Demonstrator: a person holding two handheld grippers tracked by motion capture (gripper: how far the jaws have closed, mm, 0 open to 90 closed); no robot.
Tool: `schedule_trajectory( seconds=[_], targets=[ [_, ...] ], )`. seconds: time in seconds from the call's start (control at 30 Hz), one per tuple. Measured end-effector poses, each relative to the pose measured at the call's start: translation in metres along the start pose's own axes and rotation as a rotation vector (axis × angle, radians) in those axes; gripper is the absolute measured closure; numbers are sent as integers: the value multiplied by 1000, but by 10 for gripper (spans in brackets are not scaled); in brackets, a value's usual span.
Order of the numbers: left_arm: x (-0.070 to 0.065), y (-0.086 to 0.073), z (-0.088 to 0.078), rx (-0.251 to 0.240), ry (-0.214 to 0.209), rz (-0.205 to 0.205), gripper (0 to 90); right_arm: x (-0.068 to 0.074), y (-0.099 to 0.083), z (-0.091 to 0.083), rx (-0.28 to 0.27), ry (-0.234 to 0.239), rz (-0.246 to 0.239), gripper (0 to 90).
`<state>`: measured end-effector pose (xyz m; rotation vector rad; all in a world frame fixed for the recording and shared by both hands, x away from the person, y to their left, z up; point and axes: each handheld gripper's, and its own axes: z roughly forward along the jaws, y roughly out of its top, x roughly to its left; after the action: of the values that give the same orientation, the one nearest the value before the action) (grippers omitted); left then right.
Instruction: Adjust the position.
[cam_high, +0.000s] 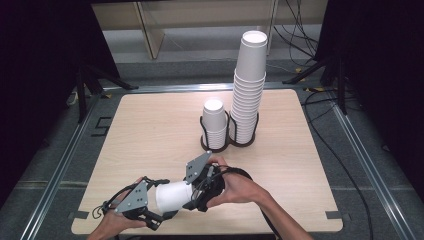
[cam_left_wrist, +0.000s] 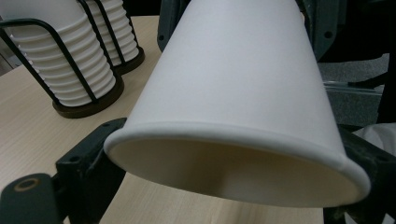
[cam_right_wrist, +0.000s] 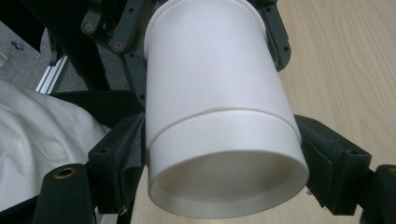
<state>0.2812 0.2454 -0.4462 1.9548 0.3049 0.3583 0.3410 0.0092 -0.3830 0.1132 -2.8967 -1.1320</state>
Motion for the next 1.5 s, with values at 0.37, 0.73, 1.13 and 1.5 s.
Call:
schedule_trajectory(
  seconds=[0.37, 0.73, 1.13, 1.5],
  targets=[
    [-3, 0, 2, 44, 5, 15, 99, 5, 2, 10, 70, -20, -48, 214],
    [-2, -1, 0, 21, -21, 1, 96, 4, 0, 8, 41, 10, -29, 231],
    [4, -5, -1, -65, -25, -75, 64, 1, 1, 2, -19, -16, -72, 242],
    [9, -3, -7, -168, -12, -154, 62, -4, -2, -16, -127, 9, 1, 242]
  ],
)
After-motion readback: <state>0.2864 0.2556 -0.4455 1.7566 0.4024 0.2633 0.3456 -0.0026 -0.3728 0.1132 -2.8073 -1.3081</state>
